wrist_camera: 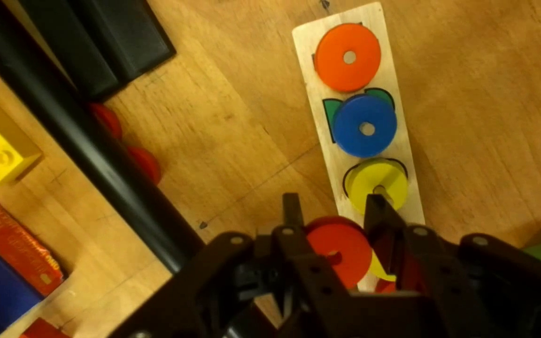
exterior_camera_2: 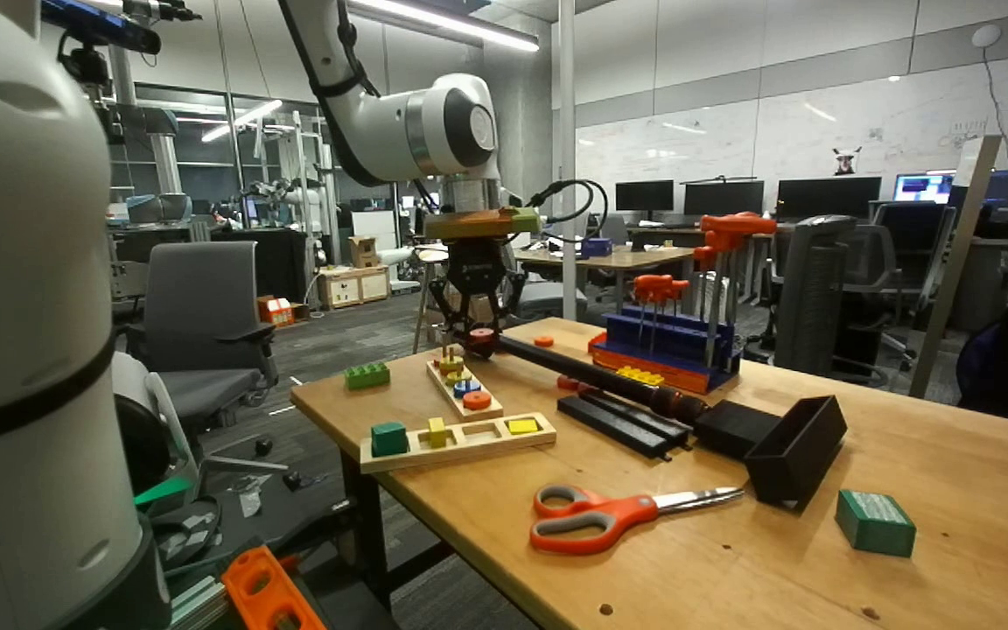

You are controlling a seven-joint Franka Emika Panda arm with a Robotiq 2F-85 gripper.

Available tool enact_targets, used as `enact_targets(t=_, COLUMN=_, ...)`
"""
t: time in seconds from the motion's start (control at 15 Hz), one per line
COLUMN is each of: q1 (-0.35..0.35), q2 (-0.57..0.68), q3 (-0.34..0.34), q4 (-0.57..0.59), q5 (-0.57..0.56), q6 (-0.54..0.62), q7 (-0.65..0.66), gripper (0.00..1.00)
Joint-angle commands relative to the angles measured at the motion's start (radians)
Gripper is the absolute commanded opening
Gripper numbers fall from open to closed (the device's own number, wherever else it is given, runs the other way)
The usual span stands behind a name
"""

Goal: Pick up one orange object from the wooden object and put it on the table

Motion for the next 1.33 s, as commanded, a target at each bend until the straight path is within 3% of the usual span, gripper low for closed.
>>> enact_targets(t=0.0, q1=-0.032, q2=0.032, q3=-0.025, q4=0.046, q5=-0.028, q6=-0.013, q7=0.001, gripper=0.18)
enact_targets(t=0.47, q1=-0.119, q2=0.036, q3=-0.106, q4=0.091, q5=-0.052, q6=-0.04, q7=-0.013, gripper=0.18)
enact_targets(t=1.27, q1=-0.265, q2=-0.256, q3=-0.257, q4=-0.054, q5=-0.119, q6=-0.05, q7=0.19, gripper=0.17)
